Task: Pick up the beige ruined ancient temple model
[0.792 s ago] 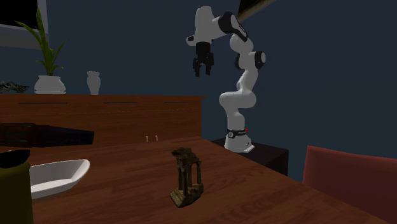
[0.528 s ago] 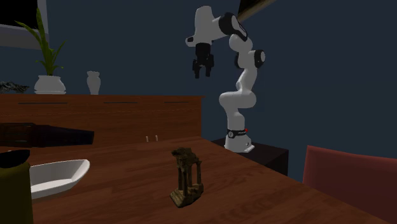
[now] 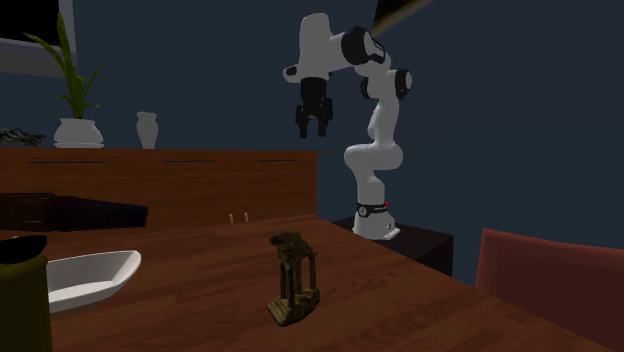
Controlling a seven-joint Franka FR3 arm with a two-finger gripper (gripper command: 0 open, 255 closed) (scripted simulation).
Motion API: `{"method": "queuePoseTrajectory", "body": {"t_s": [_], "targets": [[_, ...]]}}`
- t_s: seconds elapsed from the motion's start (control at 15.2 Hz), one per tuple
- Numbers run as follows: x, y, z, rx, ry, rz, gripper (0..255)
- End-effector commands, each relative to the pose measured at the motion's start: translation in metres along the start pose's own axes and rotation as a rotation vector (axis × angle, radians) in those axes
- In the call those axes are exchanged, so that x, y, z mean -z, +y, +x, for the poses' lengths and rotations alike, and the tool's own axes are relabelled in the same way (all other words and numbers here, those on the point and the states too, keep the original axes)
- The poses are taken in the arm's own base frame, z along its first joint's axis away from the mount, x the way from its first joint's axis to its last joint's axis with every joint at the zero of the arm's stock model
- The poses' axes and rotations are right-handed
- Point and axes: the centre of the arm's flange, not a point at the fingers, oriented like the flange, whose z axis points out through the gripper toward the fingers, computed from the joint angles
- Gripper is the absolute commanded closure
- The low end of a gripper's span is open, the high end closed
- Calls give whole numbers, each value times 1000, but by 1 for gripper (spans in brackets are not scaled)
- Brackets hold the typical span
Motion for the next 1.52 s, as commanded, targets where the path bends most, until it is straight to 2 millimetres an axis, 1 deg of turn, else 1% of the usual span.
{"method": "queuePoseTrajectory", "body": {"t_s": [0.0, 1.45], "targets": [[-14, -18, 14, 3, 3, 2, 0], [-167, -198, 178, 42, 19, 8, 0]]}}
